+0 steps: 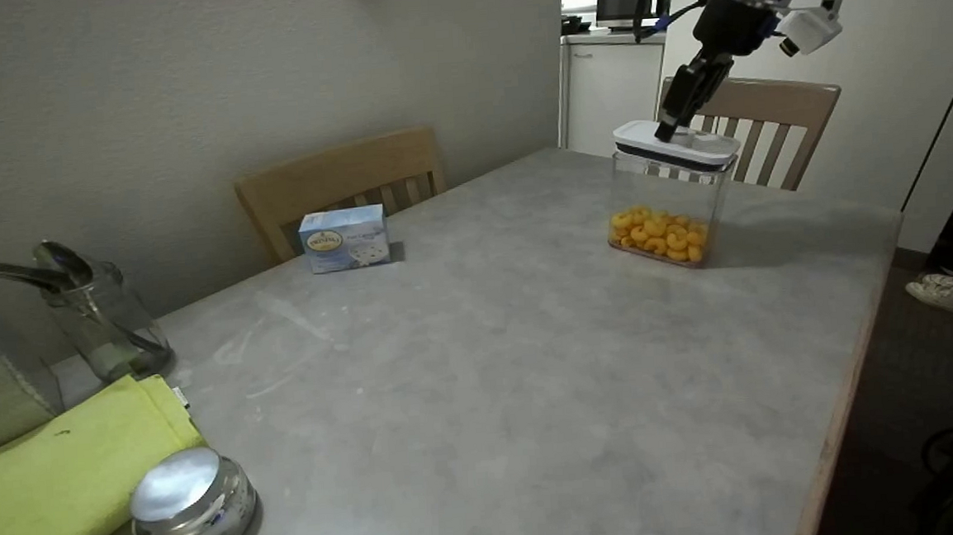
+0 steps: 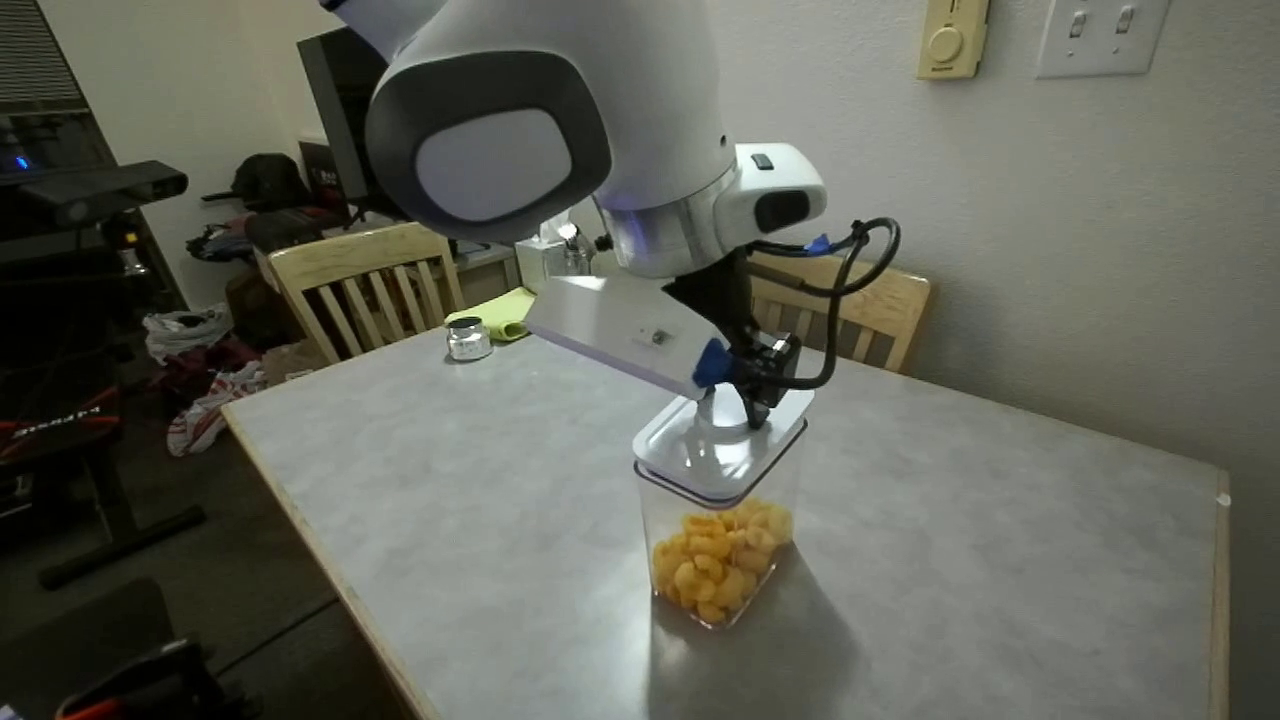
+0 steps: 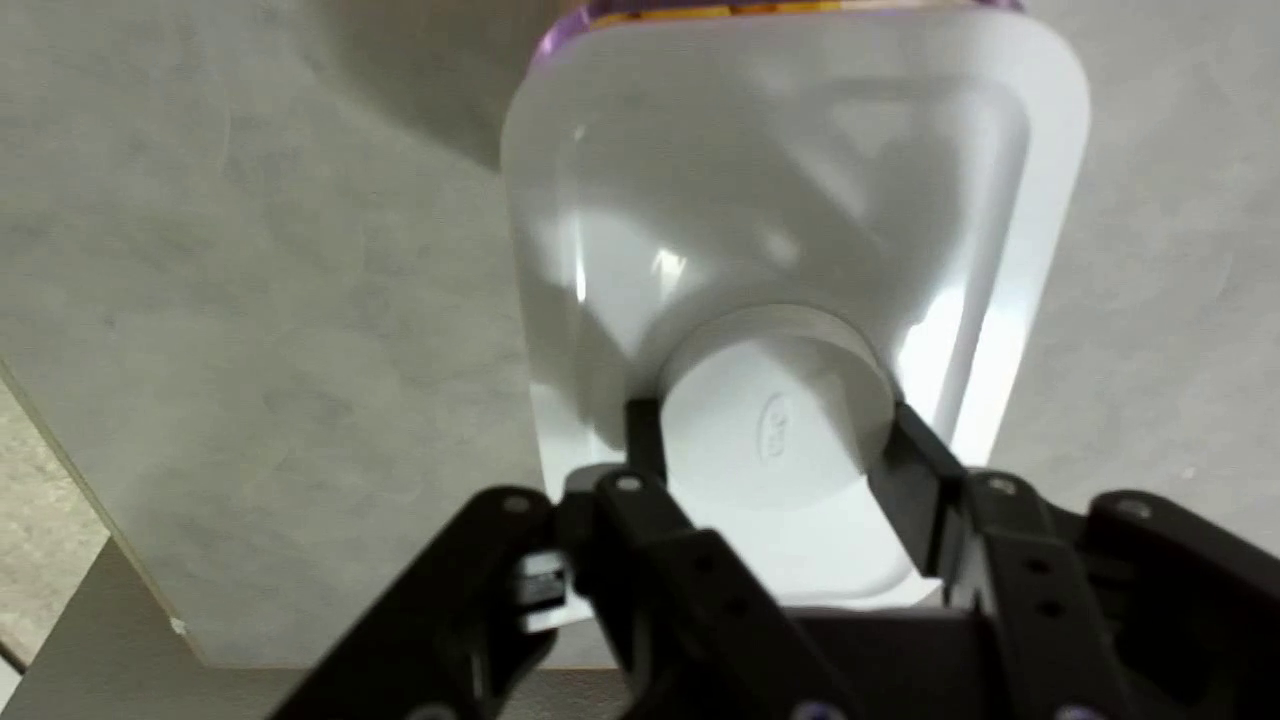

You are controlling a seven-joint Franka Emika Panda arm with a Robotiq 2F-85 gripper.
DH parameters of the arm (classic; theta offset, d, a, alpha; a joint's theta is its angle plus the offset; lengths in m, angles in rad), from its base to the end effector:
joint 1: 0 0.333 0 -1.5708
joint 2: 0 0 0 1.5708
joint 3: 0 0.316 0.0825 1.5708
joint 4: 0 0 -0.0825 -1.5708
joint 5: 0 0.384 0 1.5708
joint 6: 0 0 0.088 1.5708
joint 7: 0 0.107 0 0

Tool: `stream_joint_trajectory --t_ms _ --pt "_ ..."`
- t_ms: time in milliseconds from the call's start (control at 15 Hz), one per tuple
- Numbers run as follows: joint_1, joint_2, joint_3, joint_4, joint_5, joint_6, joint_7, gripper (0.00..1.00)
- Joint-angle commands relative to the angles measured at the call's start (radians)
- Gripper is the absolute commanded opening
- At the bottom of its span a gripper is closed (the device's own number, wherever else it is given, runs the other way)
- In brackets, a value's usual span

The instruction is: Pick up the lid and place it on the container then press the button on the lid

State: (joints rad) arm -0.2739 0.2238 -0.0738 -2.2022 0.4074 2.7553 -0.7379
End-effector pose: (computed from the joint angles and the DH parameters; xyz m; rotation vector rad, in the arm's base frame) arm 0.5401 -0.2123 0.3127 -3.0833 -0.0646 -0.5953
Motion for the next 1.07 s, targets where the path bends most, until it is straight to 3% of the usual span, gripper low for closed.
stream_joint_trajectory --t_ms 0,400,733,867,1000 --pt "-0.017 0.022 0.001 0.018 0.010 0.020 -0.039 0.29" --pt "-0.024 0.054 0.028 0.016 0.052 0.008 -0.052 0.29" --pt "-0.010 0.044 0.022 0.016 0.012 0.013 -0.032 0.29" --pt "-0.021 0.032 0.033 0.012 -0.024 0.013 -0.008 0.78" --pt "-0.016 0.019 0.030 0.007 -0.053 0.016 -0.003 0.84"
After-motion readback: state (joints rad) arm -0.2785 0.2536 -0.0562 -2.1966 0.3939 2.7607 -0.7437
